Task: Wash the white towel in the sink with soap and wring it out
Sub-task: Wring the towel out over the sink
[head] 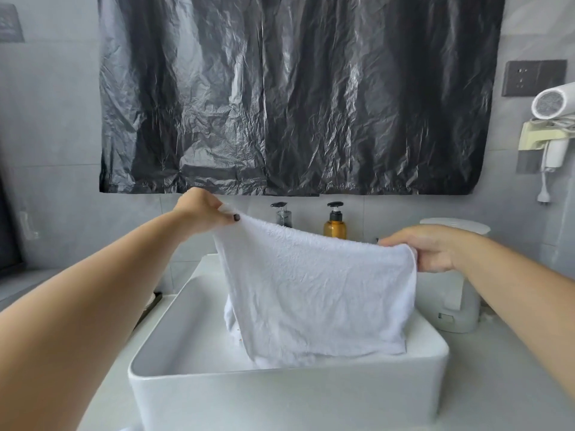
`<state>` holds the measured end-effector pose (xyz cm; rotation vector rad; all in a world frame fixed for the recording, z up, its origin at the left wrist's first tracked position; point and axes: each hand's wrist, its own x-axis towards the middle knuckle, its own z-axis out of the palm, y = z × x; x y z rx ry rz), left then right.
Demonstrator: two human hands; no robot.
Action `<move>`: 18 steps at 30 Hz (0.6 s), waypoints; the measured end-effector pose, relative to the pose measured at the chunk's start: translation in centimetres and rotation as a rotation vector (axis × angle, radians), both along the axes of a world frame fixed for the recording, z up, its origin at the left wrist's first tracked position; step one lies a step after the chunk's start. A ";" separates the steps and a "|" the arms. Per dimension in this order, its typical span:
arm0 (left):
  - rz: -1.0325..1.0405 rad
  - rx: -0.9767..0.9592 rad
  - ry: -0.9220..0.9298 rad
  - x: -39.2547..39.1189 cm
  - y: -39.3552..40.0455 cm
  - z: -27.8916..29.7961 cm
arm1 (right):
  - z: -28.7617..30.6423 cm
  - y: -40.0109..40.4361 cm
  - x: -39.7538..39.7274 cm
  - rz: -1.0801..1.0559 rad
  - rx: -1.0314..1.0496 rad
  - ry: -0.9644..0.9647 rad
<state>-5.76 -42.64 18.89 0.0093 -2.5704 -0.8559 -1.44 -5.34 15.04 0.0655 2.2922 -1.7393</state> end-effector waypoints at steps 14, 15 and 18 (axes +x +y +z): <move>-0.163 0.971 -0.034 -0.4 0.2 -0.6 | 2.0 0.9 0.8 0.017 0.231 0.216; -0.173 0.982 0.003 -0.2 0.5 -0.5 | 2.1 1.1 0.9 0.010 0.264 0.249; -0.195 1.047 0.093 0.0 0.9 -0.3 | 2.6 1.2 1.1 -0.068 0.494 0.374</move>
